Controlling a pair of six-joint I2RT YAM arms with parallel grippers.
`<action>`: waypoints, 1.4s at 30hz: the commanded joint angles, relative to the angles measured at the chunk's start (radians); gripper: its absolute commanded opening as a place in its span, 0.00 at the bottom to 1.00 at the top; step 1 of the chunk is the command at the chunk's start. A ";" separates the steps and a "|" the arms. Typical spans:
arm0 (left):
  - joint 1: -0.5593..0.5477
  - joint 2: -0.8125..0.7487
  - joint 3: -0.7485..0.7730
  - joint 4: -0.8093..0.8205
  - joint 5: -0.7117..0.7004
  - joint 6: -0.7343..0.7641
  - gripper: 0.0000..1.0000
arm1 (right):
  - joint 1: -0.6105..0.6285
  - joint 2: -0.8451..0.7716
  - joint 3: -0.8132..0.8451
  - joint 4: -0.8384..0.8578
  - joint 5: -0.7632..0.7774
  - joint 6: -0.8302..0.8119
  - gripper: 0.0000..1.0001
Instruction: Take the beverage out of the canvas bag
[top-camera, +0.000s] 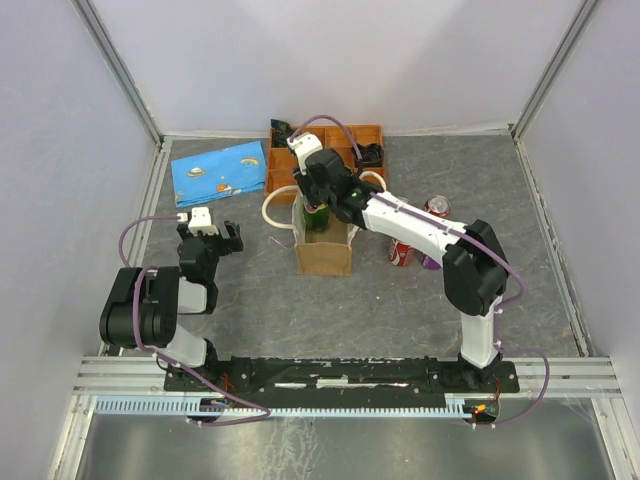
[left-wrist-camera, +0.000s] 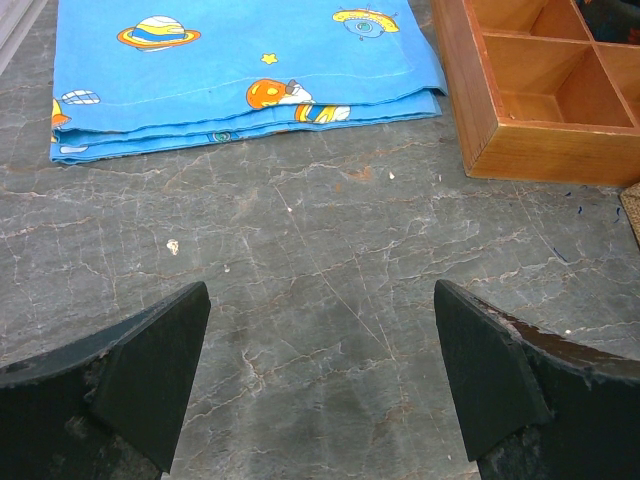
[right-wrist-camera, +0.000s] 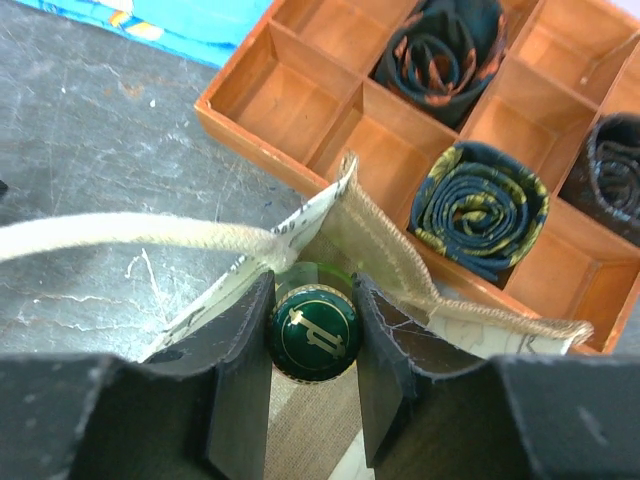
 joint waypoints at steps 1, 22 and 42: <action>-0.003 -0.004 0.009 0.036 -0.008 0.039 0.99 | -0.001 -0.082 0.159 0.149 -0.020 -0.074 0.00; -0.003 -0.005 0.009 0.036 -0.008 0.039 0.99 | 0.000 -0.815 -0.252 0.385 0.132 -0.223 0.00; -0.003 -0.005 0.009 0.035 -0.009 0.040 0.99 | -0.007 -0.831 -0.377 0.204 0.420 -0.202 0.00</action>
